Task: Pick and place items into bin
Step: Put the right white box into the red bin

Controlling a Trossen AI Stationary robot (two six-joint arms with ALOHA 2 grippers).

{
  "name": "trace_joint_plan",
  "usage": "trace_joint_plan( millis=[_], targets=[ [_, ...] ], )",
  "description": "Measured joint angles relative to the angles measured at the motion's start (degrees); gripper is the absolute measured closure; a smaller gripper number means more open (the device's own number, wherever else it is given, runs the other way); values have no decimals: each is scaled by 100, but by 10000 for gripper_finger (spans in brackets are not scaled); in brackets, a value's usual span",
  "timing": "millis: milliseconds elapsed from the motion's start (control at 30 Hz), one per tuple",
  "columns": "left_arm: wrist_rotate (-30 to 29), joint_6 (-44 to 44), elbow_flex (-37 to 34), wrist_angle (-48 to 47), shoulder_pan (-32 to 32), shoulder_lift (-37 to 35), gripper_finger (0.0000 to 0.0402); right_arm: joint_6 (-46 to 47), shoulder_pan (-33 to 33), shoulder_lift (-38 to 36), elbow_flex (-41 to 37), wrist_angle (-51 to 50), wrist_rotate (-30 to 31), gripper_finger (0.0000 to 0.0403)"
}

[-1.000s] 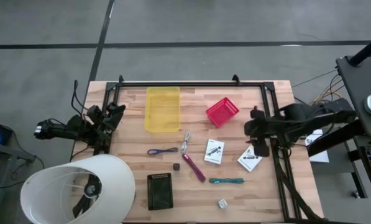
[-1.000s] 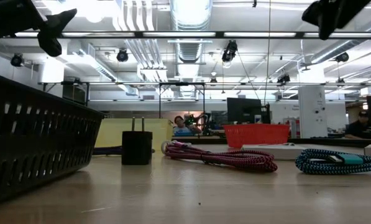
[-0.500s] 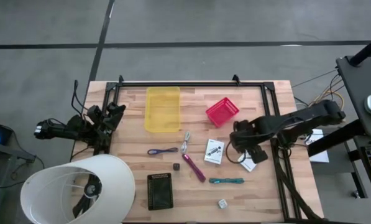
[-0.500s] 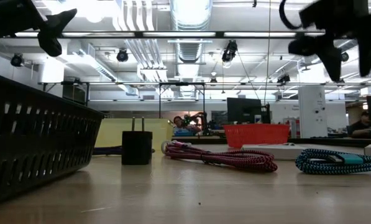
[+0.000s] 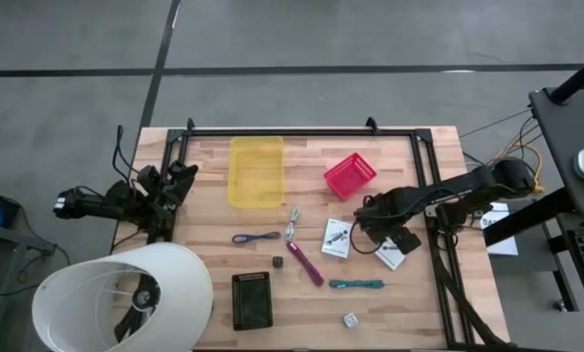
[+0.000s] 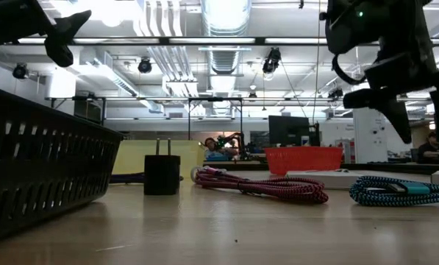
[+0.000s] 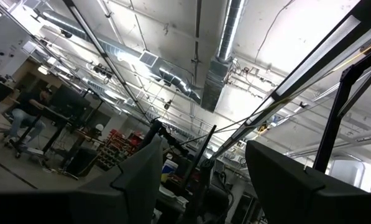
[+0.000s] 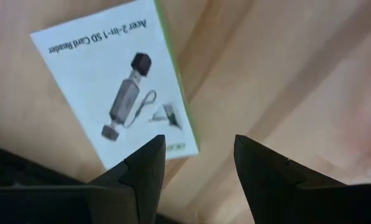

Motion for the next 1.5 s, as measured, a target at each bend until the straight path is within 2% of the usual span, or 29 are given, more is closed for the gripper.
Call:
trace_joint_plan(
  millis=[100, 433, 900, 1333, 1500],
  targets=[
    [0, -1, 0, 0, 0, 0, 187, -336, 1, 0, -137, 191, -245, 225],
    [0, 2, 0, 0, 0, 0, 187, -627, -4, 0, -474, 808, -280, 225],
    [0, 2, -2, -2, 0, 0, 187, -753, -3, -2, -1022, 890, -280, 225],
    [0, 2, -9, -4, 0, 0, 187, -762, -3, -4, -885, 917, -262, 230],
    [1, 2, -9, -2, -2, 0, 187, -813, 1, -4, -882, 1097, -52, 239]
  ],
)
